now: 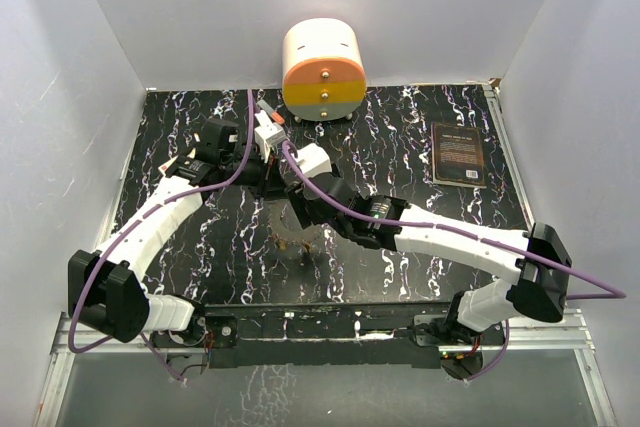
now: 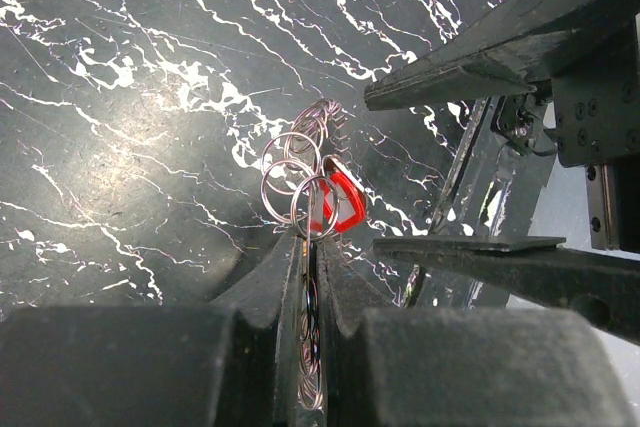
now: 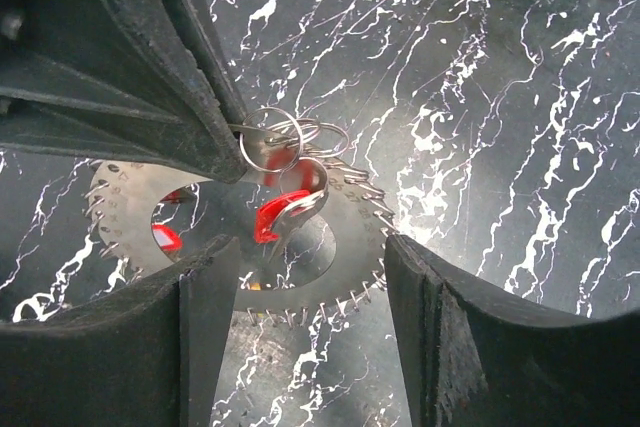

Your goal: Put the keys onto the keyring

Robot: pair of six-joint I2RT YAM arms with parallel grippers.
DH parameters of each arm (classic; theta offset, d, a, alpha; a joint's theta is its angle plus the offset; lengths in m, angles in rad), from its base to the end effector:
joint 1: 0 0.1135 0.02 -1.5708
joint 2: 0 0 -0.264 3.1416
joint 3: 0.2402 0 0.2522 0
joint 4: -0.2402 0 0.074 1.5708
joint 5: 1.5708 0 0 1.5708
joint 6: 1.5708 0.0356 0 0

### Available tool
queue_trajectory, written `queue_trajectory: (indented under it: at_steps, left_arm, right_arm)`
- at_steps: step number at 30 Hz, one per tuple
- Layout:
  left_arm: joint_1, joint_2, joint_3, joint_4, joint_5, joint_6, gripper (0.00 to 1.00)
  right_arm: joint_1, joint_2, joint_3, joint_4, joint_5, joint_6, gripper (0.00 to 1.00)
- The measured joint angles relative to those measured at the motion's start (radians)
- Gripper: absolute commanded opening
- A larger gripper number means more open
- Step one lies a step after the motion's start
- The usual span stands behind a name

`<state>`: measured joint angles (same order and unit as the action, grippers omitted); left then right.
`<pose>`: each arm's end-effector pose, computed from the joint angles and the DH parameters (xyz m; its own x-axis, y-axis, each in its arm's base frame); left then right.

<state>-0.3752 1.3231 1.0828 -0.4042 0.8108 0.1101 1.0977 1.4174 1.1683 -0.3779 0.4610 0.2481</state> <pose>0.2569 -0.1289 0.3102 -0.4686 0.2659 -0.8424 0.8482 0.4019 -0.3450 0.1588 0.2755 0.3100 -0.4146 -0.3273 -0.8491 -0.5481 0.8347 -0.0541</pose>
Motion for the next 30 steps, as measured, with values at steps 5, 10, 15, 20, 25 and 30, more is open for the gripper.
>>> queue_trajectory:
  at_steps: [5, 10, 15, 20, 25, 30]
  left_arm:
    - [0.000, 0.000, 0.000, 0.000, 0.001, -0.003, 0.00]
    - [0.000, 0.000, 0.000, 0.000, 0.001, -0.005, 0.00]
    - [0.000, 0.000, 0.000, 0.000, 0.001, -0.006, 0.00]
    - [0.000, 0.000, 0.000, 0.000, 0.001, -0.006, 0.00]
    - [0.000, 0.000, 0.000, 0.000, 0.001, -0.006, 0.00]
    - [0.000, 0.000, 0.000, 0.000, 0.001, -0.007, 0.00]
  right_arm:
    - [0.000, 0.000, -0.004, 0.017, 0.038, 0.018, 0.53]
    - [0.000, 0.000, -0.004, 0.023, 0.059, 0.022, 0.49]
    - [0.000, 0.011, -0.004, 0.031, 0.061, 0.028, 0.52]
    - [0.000, 0.013, -0.003, 0.031, 0.060, 0.048, 0.53]
    - [0.000, 0.013, 0.011, 0.007, 0.059, 0.072, 0.53]
    - [0.002, 0.014, 0.030, -0.017, 0.040, 0.120, 0.54]
